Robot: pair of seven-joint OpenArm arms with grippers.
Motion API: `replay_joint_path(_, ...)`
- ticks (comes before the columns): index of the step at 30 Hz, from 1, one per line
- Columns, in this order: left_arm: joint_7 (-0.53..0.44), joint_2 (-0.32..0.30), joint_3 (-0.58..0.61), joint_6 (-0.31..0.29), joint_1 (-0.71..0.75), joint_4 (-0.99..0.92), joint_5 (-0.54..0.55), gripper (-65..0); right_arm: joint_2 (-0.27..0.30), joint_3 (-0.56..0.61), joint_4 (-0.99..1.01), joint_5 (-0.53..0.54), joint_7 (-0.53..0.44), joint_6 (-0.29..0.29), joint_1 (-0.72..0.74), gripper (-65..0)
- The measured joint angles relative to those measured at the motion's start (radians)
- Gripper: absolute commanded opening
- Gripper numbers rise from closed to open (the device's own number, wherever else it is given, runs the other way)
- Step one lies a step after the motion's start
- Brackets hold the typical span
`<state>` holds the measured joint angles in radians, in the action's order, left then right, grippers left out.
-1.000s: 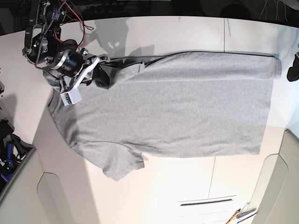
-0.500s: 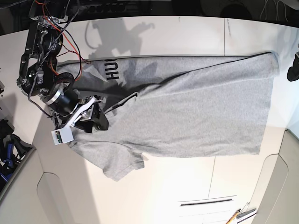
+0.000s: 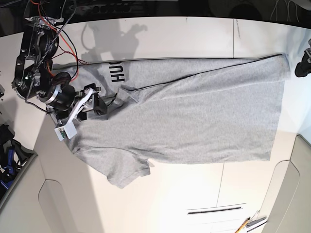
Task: Fold the T-shirt properly
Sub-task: 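Grasp the shirt edge near the collar with both grippers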
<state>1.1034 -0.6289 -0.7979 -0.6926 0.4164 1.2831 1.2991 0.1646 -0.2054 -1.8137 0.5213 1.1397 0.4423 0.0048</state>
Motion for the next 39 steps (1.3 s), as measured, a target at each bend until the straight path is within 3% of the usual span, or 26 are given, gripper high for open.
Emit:
replay_joint_path(13,-0.035,0.005,0.066,0.000,0.035,0.002,-0.080,-38.0,0.001,0.000,0.055,-0.116,-0.056,-0.027,-0.096,-32.1)
replay_joint_path(16,-0.094,0.007,0.143,0.000,0.025,0.001,-0.087,-43.6,0.000,0.000,0.065,-0.118,-0.089,-0.027,-0.096,-32.1)
replay_joint_path(18,-0.130,0.008,0.194,0.000,-0.002,0.002,-0.138,-49.0,0.001,0.000,0.065,-0.118,-0.102,-0.027,-0.093,-37.5)
replay_joint_path(22,-0.173,0.007,0.278,0.003,-0.079,0.002,-0.241,-52.2,0.001,0.000,0.065,-0.117,-0.104,-0.028,-0.094,-62.7)
replay_joint_path(23,-0.192,0.006,0.291,0.003,-0.093,0.002,-0.272,-54.2,0.001,0.000,0.065,-0.117,-0.108,-0.028,-0.094,-65.0)
replay_joint_path(28,-0.221,0.005,0.320,-0.001,-0.146,0.003,-0.382,-56.2,0.001,0.000,0.065,-0.158,-0.132,-0.027,-0.094,-65.0)
replay_joint_path(32,-0.221,0.002,0.321,-0.001,-0.154,0.003,-0.409,-56.2,0.001,0.000,0.065,-0.202,-0.132,-0.027,-0.094,-65.0)
replay_joint_path(39,-0.068,-0.013,0.262,0.000,-0.151,0.091,-0.328,-55.9,0.001,0.000,0.065,-0.201,-0.132,-0.027,-0.094,-65.0)
